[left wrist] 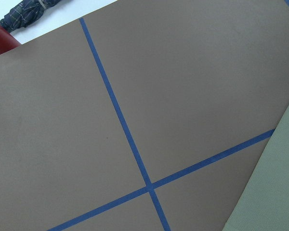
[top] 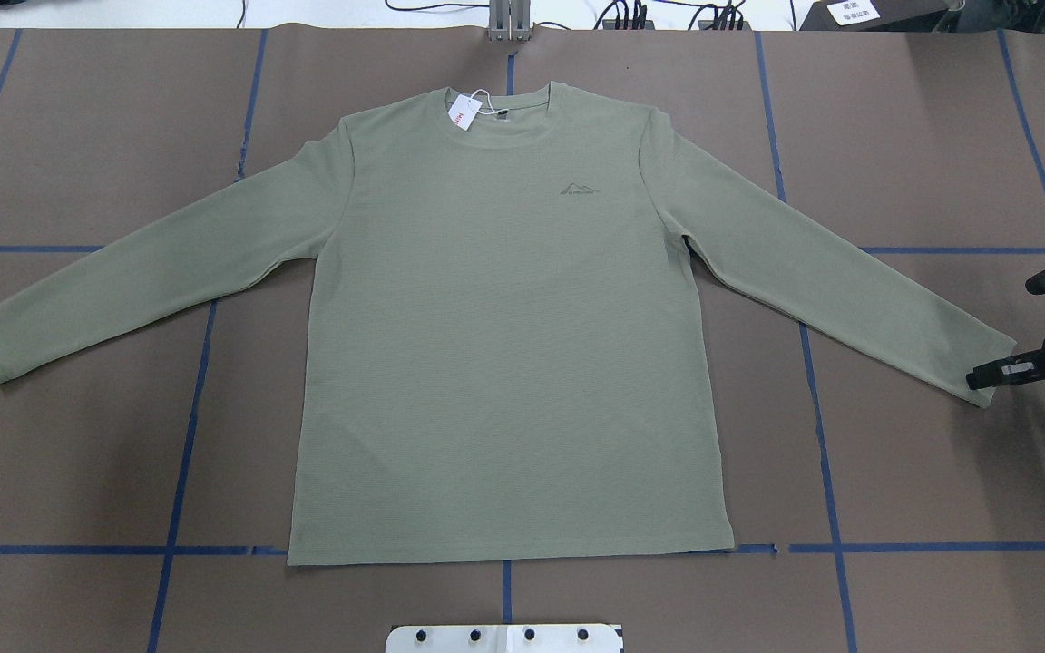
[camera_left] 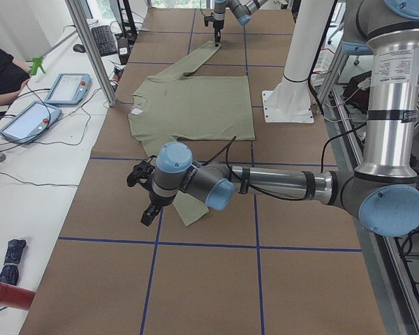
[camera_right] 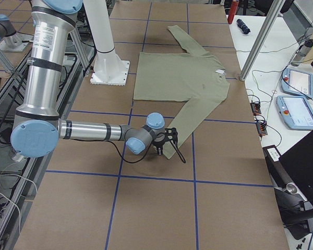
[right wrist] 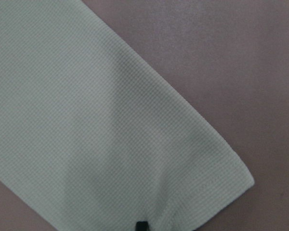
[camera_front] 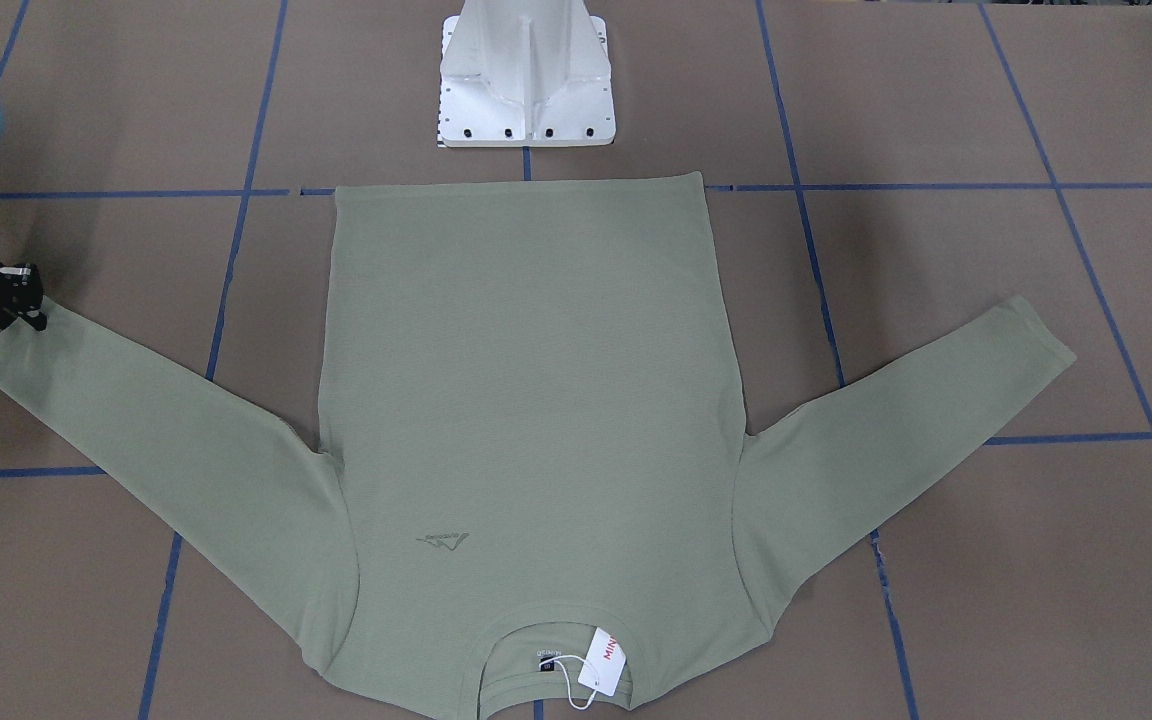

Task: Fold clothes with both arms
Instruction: 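Reach the right gripper to the nearest sleeve cuff and grasp it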

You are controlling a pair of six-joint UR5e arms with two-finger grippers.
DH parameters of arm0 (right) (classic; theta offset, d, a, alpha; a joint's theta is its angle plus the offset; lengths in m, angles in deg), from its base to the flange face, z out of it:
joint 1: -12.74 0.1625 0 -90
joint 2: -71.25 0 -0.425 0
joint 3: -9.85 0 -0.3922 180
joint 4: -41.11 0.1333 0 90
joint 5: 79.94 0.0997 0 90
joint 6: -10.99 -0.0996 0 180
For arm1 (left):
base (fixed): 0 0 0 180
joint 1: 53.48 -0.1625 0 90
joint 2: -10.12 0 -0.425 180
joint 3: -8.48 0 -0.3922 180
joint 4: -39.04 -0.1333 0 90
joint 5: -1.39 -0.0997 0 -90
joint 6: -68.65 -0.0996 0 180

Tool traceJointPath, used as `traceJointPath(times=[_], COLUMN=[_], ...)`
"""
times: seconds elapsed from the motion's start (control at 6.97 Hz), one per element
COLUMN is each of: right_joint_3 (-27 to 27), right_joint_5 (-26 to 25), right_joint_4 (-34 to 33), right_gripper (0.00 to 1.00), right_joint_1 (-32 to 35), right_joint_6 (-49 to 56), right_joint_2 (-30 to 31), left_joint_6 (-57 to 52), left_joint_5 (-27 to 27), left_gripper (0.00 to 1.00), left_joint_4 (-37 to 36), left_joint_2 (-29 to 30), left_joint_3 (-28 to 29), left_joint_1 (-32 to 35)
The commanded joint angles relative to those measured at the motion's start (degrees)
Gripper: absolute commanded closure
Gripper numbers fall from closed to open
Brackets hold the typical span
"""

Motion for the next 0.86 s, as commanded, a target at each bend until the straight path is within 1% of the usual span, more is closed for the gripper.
traceJointPath(times=[0.0,0.14,0.29,0.43,0.72], right_joint_3=[-0.68,-0.77,-1.38,-1.56,-2.96], right_joint_5=[0.75,0.84,1.89,3.38,7.5], right_joint_4=[-0.12,-0.12,-0.12,-0.12,-0.2], right_gripper=[0.79,0.81,0.93,1.0,1.0], right_joint_1=[0.14,0.4,0.84,2.75,4.78], right_joint_6=[-0.04,-0.04,-0.04,-0.04,-0.04], right_joint_2=[-0.03,-0.21,-0.3,-0.47,-2.04], left_joint_6=[0.0,0.0,0.0,0.0,0.0], left_joint_5=[-0.05,-0.05,-0.05,-0.05,-0.05], left_gripper=[0.0,0.0,0.0,0.0,0.0], left_joint_4=[0.0,0.0,0.0,0.0,0.0], left_joint_2=[-0.07,-0.07,-0.07,-0.07,-0.07], left_joint_3=[0.08,0.08,0.08,0.08,0.08], left_joint_1=[0.0,0.0,0.0,0.0,0.0])
